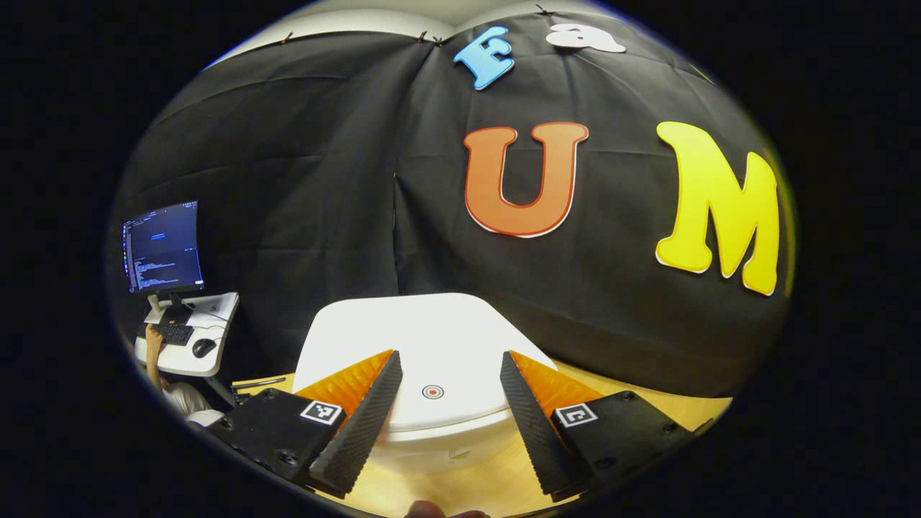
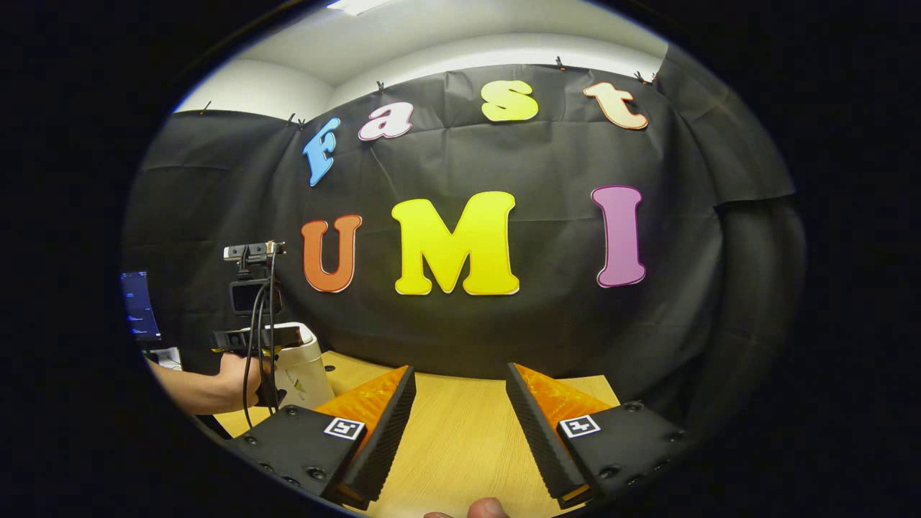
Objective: Press the lid of the desktop garbage bin to open it, pick up the crumpled paper on the desktop and throw it into the bin, then pick up the pop can on the desktop and drop it into the bin, and finally close the garbage bin lid.
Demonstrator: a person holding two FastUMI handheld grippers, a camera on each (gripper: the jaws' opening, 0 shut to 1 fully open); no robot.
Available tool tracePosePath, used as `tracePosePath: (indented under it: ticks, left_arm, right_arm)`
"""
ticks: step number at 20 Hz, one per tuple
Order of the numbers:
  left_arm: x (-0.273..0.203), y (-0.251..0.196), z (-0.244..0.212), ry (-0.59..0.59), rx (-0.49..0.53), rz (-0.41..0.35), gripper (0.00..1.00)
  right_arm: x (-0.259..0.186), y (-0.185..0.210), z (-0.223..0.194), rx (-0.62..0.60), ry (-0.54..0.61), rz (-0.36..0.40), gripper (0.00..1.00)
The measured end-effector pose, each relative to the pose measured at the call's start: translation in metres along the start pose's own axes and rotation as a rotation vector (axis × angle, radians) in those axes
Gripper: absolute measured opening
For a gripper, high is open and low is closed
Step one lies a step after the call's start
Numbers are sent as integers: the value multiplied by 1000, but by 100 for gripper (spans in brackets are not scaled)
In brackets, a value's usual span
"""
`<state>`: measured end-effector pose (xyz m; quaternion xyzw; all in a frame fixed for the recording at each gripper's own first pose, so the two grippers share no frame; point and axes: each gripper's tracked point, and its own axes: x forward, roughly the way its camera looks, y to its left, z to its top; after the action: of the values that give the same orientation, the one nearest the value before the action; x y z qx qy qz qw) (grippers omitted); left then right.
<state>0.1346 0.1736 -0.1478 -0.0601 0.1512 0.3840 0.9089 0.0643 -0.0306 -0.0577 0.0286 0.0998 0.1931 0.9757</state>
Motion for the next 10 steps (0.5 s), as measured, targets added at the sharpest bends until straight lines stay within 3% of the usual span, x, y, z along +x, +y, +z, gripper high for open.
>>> tracePosePath:
  ticks: [10]
  left_arm:
    - [-8,0,-4,-73,40,-74,93]
  right_arm:
    - [0,15,-8,15,14,-9,82]
